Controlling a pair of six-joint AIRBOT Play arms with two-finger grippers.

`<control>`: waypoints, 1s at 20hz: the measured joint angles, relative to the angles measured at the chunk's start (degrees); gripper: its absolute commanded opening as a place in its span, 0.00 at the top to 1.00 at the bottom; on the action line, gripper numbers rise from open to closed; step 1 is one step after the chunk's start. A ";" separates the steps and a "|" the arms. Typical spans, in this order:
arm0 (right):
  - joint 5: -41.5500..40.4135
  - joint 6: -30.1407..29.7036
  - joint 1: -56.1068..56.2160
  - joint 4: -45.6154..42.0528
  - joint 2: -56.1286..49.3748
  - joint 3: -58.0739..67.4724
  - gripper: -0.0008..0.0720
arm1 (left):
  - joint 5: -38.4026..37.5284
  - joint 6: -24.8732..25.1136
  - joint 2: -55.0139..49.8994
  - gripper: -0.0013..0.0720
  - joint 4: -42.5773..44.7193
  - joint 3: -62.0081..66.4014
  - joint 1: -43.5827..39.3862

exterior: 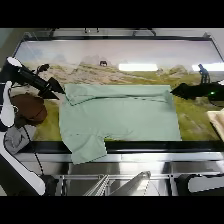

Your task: Fold the shirts.

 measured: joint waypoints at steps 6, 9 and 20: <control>11.91 3.28 -9.31 -11.61 7.39 -8.92 0.57 | 0.26 0.35 15.02 0.15 -0.22 -20.50 3.72; 12.92 2.29 -12.87 -14.21 9.01 -16.92 0.44 | 3.69 3.37 24.44 0.15 -0.22 -36.65 6.19; 12.63 0.20 -7.96 -13.99 7.08 -26.97 0.97 | 15.85 8.68 46.05 0.14 -0.37 -73.57 12.98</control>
